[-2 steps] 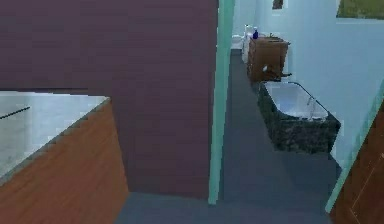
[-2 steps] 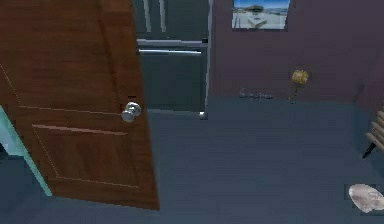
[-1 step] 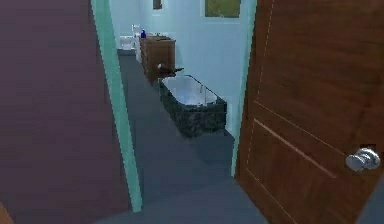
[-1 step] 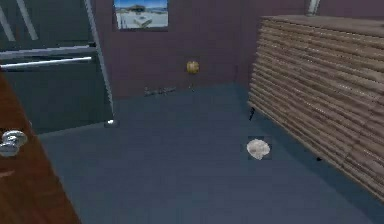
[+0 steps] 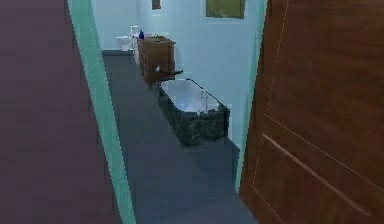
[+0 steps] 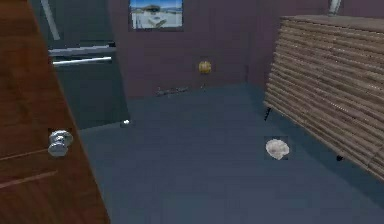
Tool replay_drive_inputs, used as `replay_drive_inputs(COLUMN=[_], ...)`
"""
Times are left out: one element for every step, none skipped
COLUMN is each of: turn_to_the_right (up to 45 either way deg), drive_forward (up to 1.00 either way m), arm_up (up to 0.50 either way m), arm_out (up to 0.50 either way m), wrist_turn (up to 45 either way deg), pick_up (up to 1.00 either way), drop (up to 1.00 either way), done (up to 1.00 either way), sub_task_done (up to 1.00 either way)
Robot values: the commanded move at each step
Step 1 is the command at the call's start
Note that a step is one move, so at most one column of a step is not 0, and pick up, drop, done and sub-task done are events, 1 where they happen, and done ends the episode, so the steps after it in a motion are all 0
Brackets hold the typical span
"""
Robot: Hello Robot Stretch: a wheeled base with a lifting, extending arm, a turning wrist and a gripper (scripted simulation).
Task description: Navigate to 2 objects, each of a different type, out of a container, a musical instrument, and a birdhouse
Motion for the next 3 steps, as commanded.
replay_drive_inputs(turn_to_the_right=[0.0,-45.0,0.0], drive_forward=[0.90,0.00,0.05], arm_up=[0.00,0.00,0.00], arm_out=[0.00,0.00,0.00], wrist_turn=[0.0,0.0,0.0], pick_up=[0.00,0.00,0.00], drop=[0.00,0.00,0.00], done=[0.00,0.00,0.00], sub_task_done=[0.00,0.00,0.00])
